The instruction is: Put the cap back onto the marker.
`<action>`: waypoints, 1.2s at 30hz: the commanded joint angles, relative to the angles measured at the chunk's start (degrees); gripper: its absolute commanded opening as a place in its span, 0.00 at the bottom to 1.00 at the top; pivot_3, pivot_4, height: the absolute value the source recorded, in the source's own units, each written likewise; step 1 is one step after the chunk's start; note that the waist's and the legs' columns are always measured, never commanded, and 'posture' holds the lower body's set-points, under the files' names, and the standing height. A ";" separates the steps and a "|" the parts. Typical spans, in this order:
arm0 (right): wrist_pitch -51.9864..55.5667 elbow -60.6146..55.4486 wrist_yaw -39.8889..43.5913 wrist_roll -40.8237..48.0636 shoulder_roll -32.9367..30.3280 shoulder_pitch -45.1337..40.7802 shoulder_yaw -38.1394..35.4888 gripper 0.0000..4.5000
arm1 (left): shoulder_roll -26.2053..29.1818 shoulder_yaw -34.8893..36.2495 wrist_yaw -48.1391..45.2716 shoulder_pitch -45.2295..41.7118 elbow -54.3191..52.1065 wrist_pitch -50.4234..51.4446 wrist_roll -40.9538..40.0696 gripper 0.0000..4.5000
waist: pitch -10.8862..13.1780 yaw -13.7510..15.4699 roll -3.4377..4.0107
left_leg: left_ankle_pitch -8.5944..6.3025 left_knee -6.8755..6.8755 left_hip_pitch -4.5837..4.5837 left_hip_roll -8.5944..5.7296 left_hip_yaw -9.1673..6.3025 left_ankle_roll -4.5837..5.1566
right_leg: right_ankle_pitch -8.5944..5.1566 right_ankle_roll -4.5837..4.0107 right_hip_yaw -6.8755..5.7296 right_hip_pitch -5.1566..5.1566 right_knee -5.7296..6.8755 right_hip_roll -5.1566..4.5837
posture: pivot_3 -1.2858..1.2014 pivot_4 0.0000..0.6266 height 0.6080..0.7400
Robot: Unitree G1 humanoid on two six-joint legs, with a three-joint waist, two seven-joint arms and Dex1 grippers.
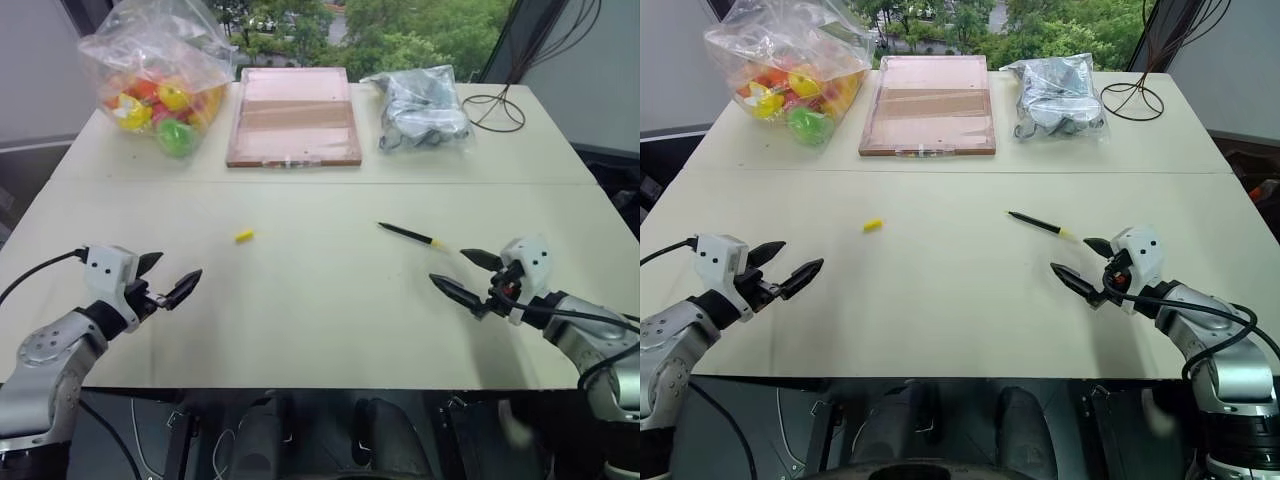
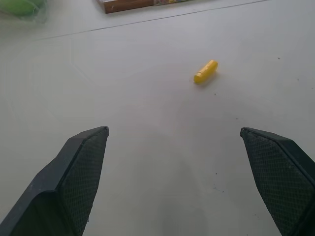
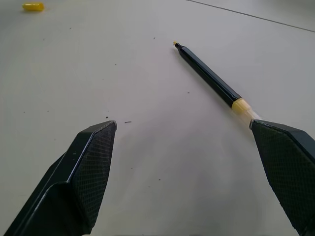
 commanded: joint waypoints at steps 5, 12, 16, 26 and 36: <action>-1.12 -2.26 -0.32 -0.22 -0.03 -0.29 -0.67 1.00 | 0.44 1.57 0.06 -0.25 -1.26 -0.62 -0.31 1.00 | 0.00 0.00 0.00 | 0.00 0.00 0.00 0.00 0.00 0.00 | 0.00 0.00 0.00 0.00 0.00 0.00 | 0.52 0.24 1.00; -1.45 -1.90 -0.11 -0.74 -0.12 -0.57 -0.43 1.00 | 1.02 1.41 -0.63 -1.17 -0.23 -1.48 0.23 1.00 | 0.00 0.01 0.00 | 0.00 0.00 0.00 0.00 0.00 0.00 | 0.00 0.00 0.00 0.00 0.00 0.00 | 0.52 0.24 1.00; -1.54 -1.43 0.58 -0.95 -0.87 -1.28 -0.42 1.00 | 4.07 1.14 -4.66 -4.64 1.28 -1.02 -1.07 1.00 | 0.00 0.05 0.00 | 0.00 0.00 0.00 0.00 0.00 0.00 | 0.00 0.00 0.00 -0.01 0.00 0.01 | 0.52 0.24 1.00; -1.65 -0.16 2.33 -2.32 -1.95 -4.05 0.40 1.00 | 16.39 -7.46 -26.49 -18.14 9.22 -0.03 -2.60 1.00 | 0.02 0.00 0.03 | 0.00 -0.03 -0.03 -0.08 0.15 -0.02 | 0.00 0.00 -0.02 -0.06 0.00 0.02 | 0.52 0.24 1.00; -6.54 8.93 8.72 -5.64 -4.35 -13.01 4.08 1.00 | 14.11 -16.50 -33.92 -29.41 18.19 -4.34 1.91 1.00 | 0.02 -0.19 0.02 | 0.02 -0.02 -0.04 -0.21 0.19 0.00 | 0.02 0.03 0.00 -0.05 0.00 0.02 | 0.52 0.24 1.00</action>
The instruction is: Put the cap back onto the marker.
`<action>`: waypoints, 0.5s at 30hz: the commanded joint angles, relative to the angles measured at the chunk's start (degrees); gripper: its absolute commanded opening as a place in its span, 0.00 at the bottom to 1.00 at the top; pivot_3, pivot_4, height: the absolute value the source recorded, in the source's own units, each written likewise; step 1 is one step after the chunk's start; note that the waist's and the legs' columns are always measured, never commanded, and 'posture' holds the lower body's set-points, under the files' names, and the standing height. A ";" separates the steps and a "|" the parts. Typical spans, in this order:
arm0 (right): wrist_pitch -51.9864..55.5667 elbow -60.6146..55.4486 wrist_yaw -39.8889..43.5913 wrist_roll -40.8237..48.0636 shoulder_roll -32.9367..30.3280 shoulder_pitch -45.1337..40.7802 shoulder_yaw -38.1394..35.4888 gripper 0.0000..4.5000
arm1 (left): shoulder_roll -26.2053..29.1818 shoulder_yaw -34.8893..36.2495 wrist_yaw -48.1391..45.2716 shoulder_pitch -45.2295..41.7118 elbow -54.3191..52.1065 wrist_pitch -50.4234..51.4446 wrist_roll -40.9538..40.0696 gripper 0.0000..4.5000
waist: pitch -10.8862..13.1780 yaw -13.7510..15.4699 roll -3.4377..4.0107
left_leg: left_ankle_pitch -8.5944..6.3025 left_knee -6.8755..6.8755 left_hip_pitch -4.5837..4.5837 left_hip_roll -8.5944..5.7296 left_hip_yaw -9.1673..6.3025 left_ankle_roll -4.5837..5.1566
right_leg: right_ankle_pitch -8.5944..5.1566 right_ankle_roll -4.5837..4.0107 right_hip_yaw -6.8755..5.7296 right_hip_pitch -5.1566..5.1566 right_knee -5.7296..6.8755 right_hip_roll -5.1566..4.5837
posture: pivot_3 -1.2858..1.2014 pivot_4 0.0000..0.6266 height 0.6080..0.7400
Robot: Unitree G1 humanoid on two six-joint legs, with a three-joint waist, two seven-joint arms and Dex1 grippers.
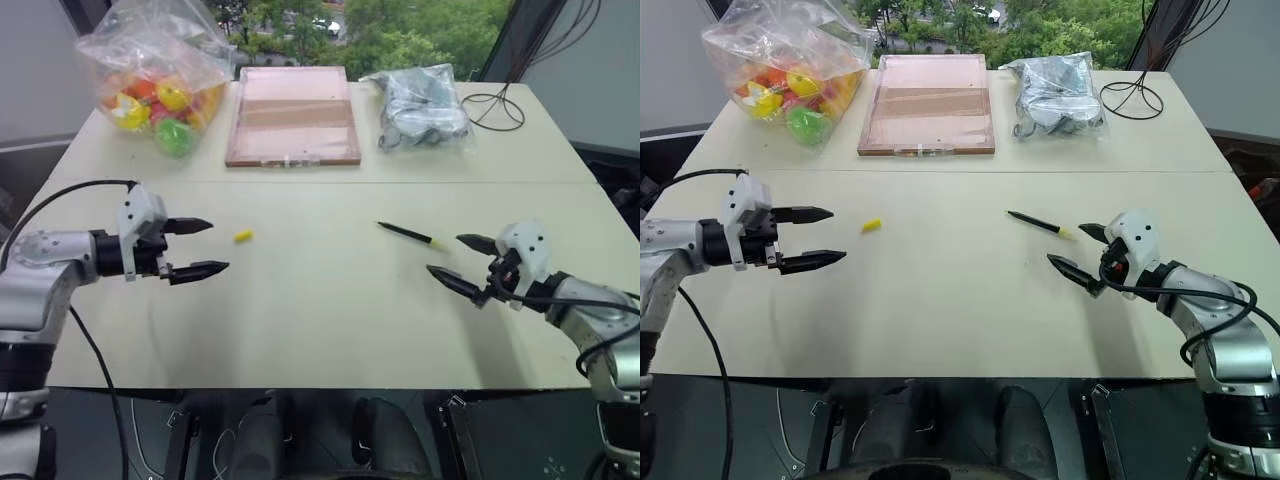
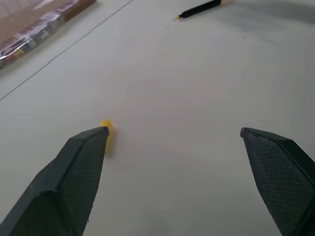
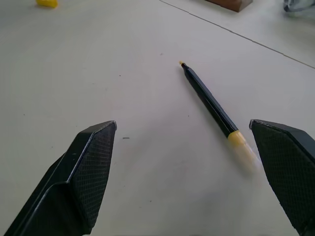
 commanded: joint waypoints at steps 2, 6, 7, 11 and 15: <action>-5.64 10.28 5.64 -2.32 -0.84 -9.65 3.42 1.00 | -1.68 -1.19 -0.59 -2.00 0.45 -1.61 1.01 1.00 | 0.00 -0.21 0.00 | 0.00 0.00 0.00 -0.01 0.00 0.00 | 0.00 0.01 0.00 0.00 0.01 0.00 | 0.52 0.24 1.00; -11.22 24.39 10.19 -5.71 1.41 -19.08 8.02 1.00 | -2.98 -1.75 -0.47 -2.18 0.10 -1.61 1.23 1.00 | 0.02 -0.33 -0.01 | 0.04 -0.01 -0.01 -0.06 -0.01 -0.03 | 0.10 0.18 0.00 0.00 0.07 0.02 | 0.52 0.24 1.00; -12.72 28.01 11.19 -6.63 2.05 -21.27 9.10 1.00 | -3.27 -1.86 -0.36 -2.19 -0.10 -1.52 1.22 1.00 | 0.02 -0.45 0.00 | 0.07 0.00 0.01 -0.07 -0.01 -0.09 | 0.10 0.19 0.00 0.02 0.08 0.02 | 0.52 0.24 1.00; -19.02 43.42 15.47 -10.56 5.41 -30.23 12.95 1.00 | -3.65 -1.54 0.13 -1.13 -2.17 -0.75 0.97 1.00 | 0.04 -0.86 0.01 | 0.15 0.02 0.01 -0.10 -0.02 -0.18 | 0.11 0.20 0.00 0.04 0.09 0.02 | 0.52 0.24 1.00; -23.74 55.43 18.07 -13.78 8.10 -36.98 15.14 1.00 | -3.51 -0.11 1.33 0.80 -4.54 0.21 0.29 1.00 | 0.04 -1.44 0.01 | 0.23 0.01 0.00 -0.12 0.00 -0.31 | 0.11 0.22 0.01 0.05 0.10 0.02 | 0.52 0.24 1.00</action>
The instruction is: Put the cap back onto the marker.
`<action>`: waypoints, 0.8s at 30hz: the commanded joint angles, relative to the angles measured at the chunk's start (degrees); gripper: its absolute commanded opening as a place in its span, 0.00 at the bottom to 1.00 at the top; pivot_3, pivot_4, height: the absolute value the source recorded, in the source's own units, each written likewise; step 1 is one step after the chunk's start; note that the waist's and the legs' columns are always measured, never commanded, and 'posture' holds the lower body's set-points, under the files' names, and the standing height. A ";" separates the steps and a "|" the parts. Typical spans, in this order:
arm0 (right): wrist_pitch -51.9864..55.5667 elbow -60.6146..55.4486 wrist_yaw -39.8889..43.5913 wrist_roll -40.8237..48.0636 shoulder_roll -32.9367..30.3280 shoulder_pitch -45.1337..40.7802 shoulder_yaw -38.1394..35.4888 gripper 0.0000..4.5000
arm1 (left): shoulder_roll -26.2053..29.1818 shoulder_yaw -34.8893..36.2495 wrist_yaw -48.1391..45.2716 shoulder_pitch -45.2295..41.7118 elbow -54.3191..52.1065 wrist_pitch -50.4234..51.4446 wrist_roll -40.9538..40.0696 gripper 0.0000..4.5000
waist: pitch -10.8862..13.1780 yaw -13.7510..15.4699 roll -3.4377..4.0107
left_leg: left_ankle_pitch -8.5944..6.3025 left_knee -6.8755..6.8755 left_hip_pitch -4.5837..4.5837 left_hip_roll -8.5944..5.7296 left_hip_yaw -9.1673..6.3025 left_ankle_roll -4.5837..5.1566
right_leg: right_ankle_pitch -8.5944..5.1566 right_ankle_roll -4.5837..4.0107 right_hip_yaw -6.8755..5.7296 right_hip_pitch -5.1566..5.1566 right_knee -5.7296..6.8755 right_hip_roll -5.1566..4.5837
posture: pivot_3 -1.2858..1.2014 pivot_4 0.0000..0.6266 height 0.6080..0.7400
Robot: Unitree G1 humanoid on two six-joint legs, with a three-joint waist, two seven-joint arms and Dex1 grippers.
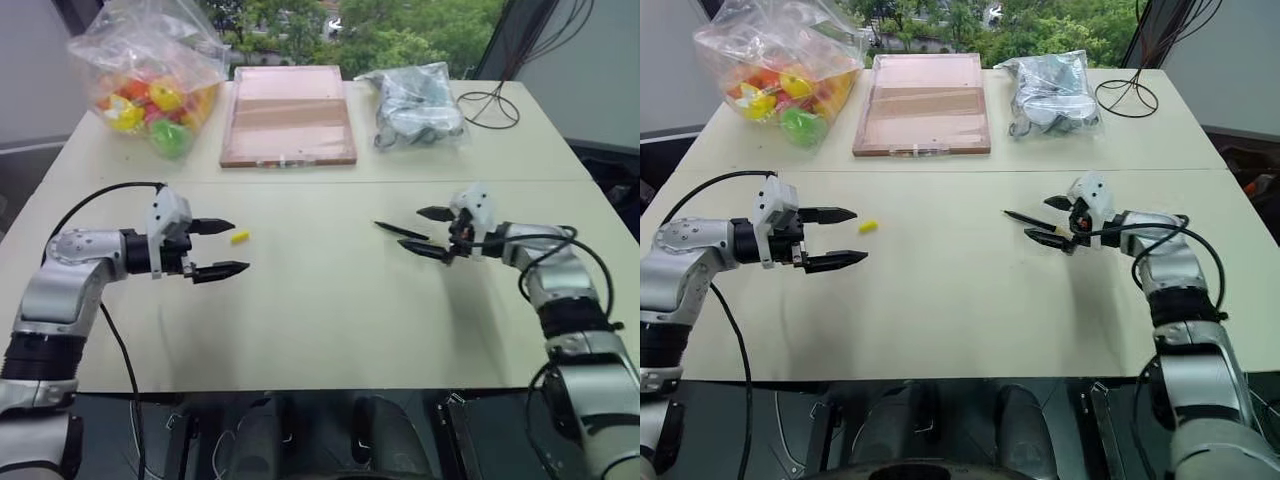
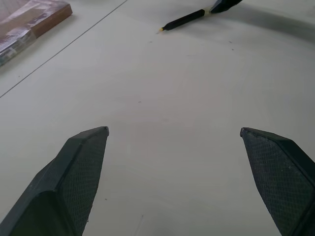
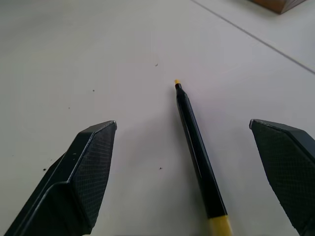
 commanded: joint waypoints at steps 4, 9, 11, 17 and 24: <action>-7.57 14.06 2.34 -4.09 2.75 -8.23 0.64 1.00 | 0.57 3.31 2.70 3.13 -5.34 1.55 -1.73 1.00 | 0.01 -0.22 0.02 | 0.02 -0.01 0.01 0.01 0.00 -0.04 | 0.00 0.00 0.00 -0.01 0.02 0.00 | 0.52 0.24 1.00; -10.18 21.38 0.73 -5.45 4.90 -11.18 -0.39 1.00 | 0.35 4.86 4.81 5.67 -7.80 2.66 -2.50 1.00 | 0.02 -0.13 0.03 | 0.03 -0.01 0.01 0.01 -0.01 -0.06 | 0.00 0.00 0.00 0.00 0.03 0.00 | 0.52 0.24 1.00; -10.96 22.60 0.62 -5.89 5.42 -11.71 -0.52 1.00 | 0.35 5.02 5.18 5.99 -8.19 2.88 -2.78 1.00 | 0.02 -0.13 0.03 | 0.04 -0.01 0.01 0.01 -0.01 -0.07 | 0.00 0.00 0.00 0.00 0.03 0.00 | 0.52 0.24 1.00; -12.34 24.76 -0.03 -6.68 6.38 -12.53 -0.82 1.00 | -0.11 4.51 6.08 6.12 -8.56 2.80 -2.88 1.00 | 0.02 -0.27 0.04 | 0.04 -0.01 0.02 0.01 0.00 -0.08 | 0.00 0.00 0.00 0.00 0.04 0.00 | 0.52 0.24 1.00; -12.71 25.39 -0.36 -7.06 7.86 -13.05 -1.53 0.88 | -1.17 3.52 6.38 5.64 -8.27 2.55 -2.51 1.00 | 0.02 -0.36 0.04 | 0.05 -0.01 0.03 0.01 0.00 -0.09 | 0.00 0.00 0.00 0.01 0.05 0.00 | 0.52 0.24 1.00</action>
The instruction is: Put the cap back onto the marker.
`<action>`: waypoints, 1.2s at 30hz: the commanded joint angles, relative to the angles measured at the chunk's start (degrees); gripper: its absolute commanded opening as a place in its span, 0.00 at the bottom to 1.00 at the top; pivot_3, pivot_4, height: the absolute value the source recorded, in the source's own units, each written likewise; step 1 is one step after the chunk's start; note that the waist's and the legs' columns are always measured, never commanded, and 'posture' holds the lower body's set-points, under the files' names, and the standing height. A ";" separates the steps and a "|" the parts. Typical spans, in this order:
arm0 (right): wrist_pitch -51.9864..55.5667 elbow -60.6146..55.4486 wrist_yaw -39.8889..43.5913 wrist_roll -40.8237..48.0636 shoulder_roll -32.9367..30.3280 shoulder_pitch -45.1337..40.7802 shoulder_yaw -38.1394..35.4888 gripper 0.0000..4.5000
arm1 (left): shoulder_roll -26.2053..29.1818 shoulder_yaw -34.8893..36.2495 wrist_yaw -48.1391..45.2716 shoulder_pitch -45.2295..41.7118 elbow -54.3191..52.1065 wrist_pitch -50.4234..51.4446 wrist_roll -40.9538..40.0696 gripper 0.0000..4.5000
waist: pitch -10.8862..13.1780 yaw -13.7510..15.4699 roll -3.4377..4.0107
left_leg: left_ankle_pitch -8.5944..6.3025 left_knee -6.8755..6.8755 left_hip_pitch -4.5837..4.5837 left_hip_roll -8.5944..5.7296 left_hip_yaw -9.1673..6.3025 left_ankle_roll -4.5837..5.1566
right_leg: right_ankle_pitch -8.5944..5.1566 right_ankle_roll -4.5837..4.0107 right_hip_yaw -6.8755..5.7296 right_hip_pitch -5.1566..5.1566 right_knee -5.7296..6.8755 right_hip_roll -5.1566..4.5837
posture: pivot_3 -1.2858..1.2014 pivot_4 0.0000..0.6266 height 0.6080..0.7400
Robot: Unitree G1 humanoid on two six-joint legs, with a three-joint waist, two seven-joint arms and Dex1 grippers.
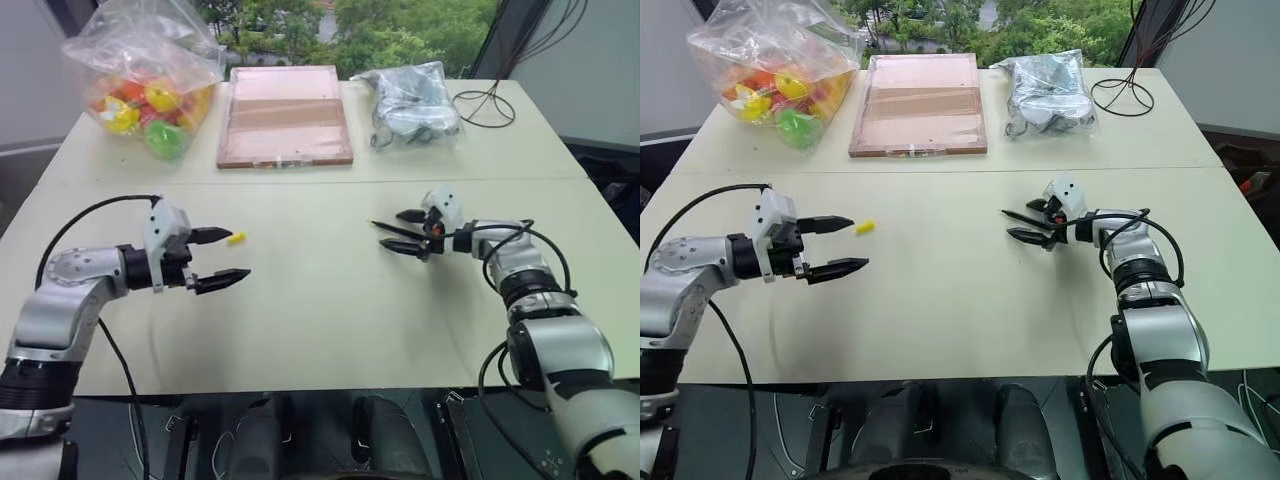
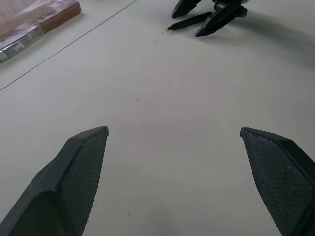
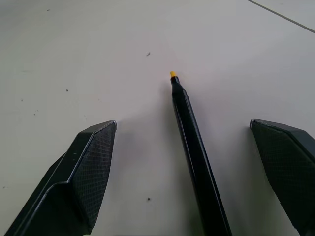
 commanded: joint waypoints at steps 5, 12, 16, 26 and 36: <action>-0.73 0.12 0.93 -0.70 0.40 -1.64 -0.70 0.32 | -0.65 0.56 0.56 -0.49 -1.55 -0.19 -0.53 1.00 | 0.00 0.11 0.00 | 0.00 0.00 0.00 0.00 0.00 0.00 | 0.00 0.00 0.00 0.01 0.00 0.00 | 0.52 0.24 1.00; -0.88 -0.07 1.83 -2.35 0.03 -1.71 -0.41 0.01 | -0.97 1.04 1.34 0.17 -1.44 -0.31 -0.46 1.00 | 0.00 0.03 0.02 | 0.00 -0.01 0.04 0.00 0.01 0.00 | 0.00 0.00 0.01 0.03 0.01 0.00 | 0.52 0.24 1.00; -0.84 -1.84 3.11 -2.05 -0.42 -2.74 -0.93 0.01 | -0.45 1.99 1.76 0.28 -0.12 -1.00 -0.10 1.00 | 0.01 0.05 0.02 | 0.00 0.00 0.04 0.00 0.00 0.00 | 0.00 0.00 0.00 0.04 0.01 0.00 | 0.52 0.24 1.00; -1.89 -2.56 3.93 -3.83 -1.33 -3.33 -0.25 0.32 | -0.45 1.91 2.13 0.03 0.56 -1.44 -0.06 1.00 | 0.01 0.06 0.02 | 0.00 0.00 0.04 0.00 0.00 0.00 | 0.00 0.00 0.00 0.04 0.01 0.00 | 0.52 0.24 1.00; 0.95 -3.74 6.89 -4.85 -2.82 -5.21 0.37 0.65 | -0.76 1.67 2.51 0.12 0.67 -1.74 0.16 1.00 | 0.02 0.00 0.04 | 0.00 0.00 0.04 0.00 0.01 0.00 | 0.00 0.00 0.00 0.03 0.01 0.00 | 0.52 0.24 1.00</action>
